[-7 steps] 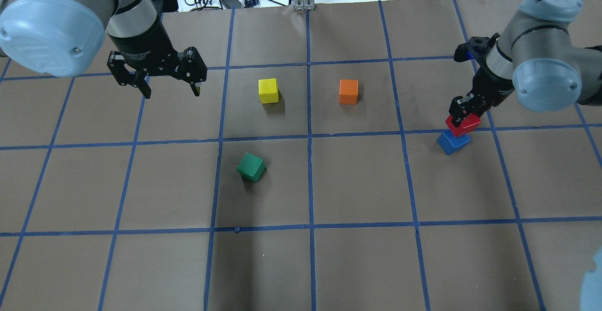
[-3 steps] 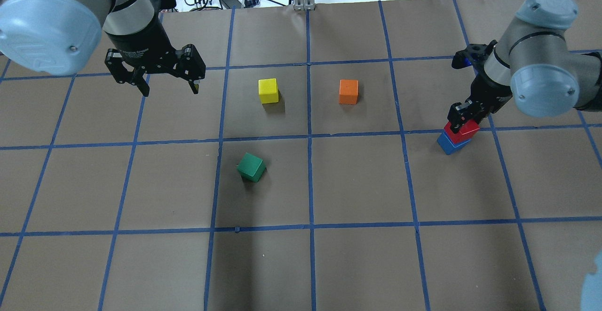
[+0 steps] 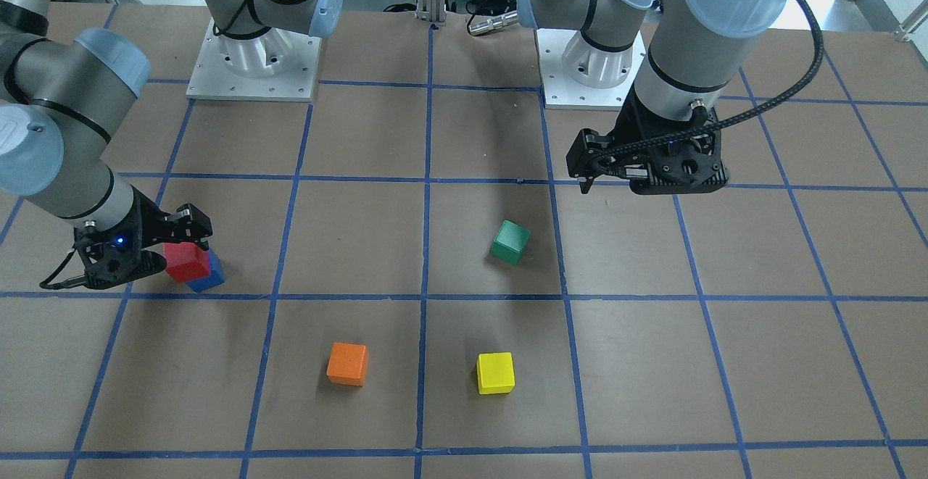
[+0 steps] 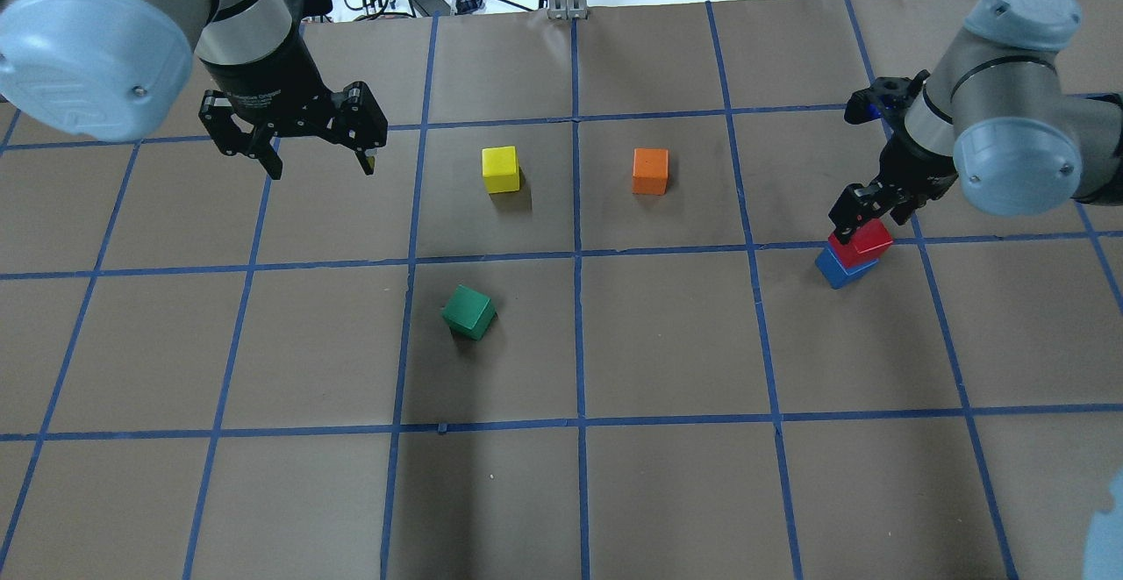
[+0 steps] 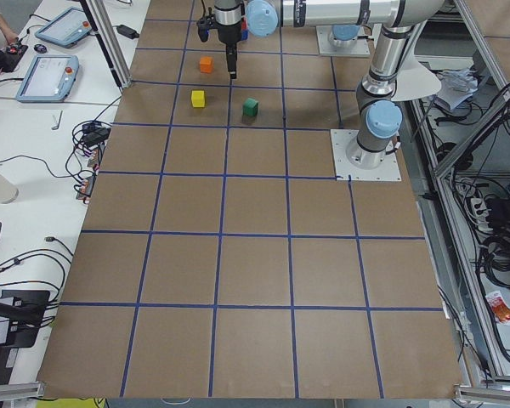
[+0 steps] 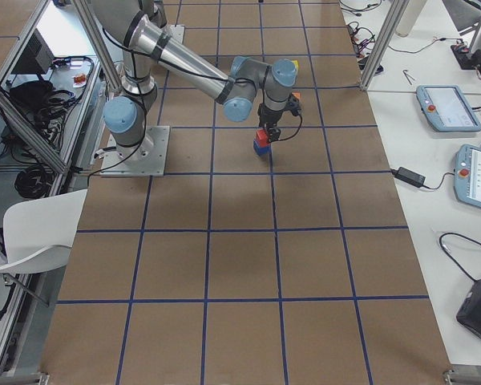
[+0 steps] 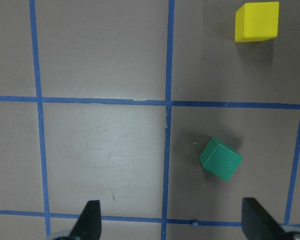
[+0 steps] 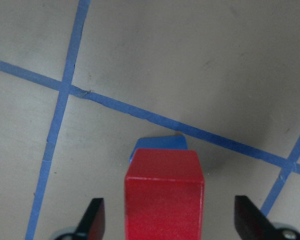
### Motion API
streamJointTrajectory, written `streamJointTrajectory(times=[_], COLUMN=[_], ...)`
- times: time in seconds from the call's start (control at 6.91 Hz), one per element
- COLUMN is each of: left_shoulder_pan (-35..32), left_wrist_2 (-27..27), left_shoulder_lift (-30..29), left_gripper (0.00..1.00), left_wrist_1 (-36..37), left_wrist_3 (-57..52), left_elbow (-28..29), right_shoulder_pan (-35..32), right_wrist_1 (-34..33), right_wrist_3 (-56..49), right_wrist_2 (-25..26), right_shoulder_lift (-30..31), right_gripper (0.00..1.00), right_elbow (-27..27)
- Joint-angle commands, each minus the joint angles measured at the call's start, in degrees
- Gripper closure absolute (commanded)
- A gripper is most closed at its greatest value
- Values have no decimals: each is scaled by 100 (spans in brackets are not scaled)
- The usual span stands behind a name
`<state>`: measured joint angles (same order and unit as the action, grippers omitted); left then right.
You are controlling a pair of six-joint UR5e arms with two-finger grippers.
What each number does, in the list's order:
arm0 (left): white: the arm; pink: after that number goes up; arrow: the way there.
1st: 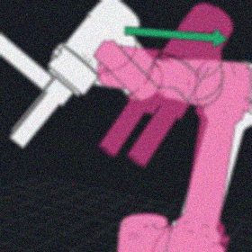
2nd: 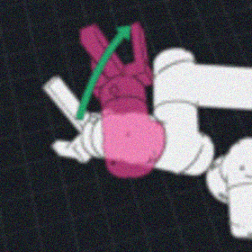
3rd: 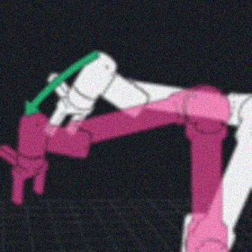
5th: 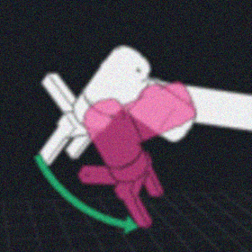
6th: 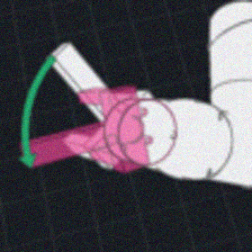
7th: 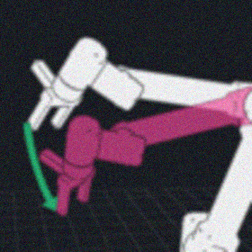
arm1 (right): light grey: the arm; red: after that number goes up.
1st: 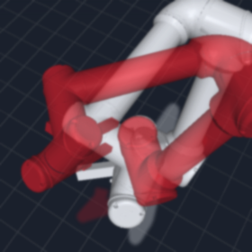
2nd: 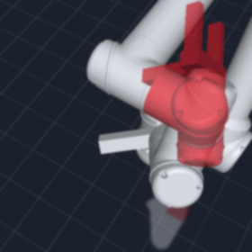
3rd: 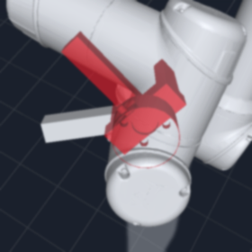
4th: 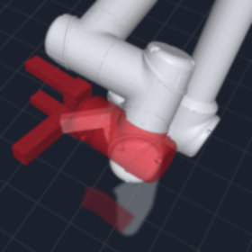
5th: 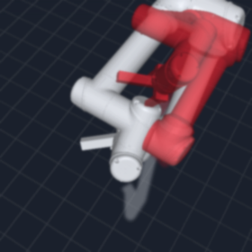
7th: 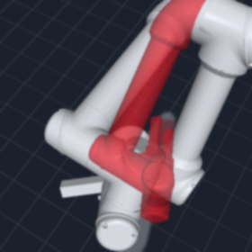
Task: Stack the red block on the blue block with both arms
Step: 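Open the right gripper and raise it off the stack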
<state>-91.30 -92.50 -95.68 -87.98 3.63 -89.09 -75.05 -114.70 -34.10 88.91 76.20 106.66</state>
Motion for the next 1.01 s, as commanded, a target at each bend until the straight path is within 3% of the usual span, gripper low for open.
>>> streamJointTrajectory(times=[0.0,0.29,0.58,0.87], left_shoulder_pan=[-19,-10,7,-1], left_wrist_2=[39,4,13,22], left_shoulder_lift=[93,129,94,50], left_gripper=[0,0,0,0], left_wrist_1=[0,0,9,17], left_wrist_3=[-3,-64,-12,-3], left_elbow=[31,-64,-38,-82], right_shoulder_pan=[8,8,-53,-1024], right_wrist_1=[549,1874,2975,3024], right_wrist_3=[70,1276,2812,4047], right_wrist_2=[83,328,259,250], right_shoulder_lift=[313,745,1053,1230], right_gripper=[0,0,0,0], right_elbow=[-406,-1135,-1699,-1718])
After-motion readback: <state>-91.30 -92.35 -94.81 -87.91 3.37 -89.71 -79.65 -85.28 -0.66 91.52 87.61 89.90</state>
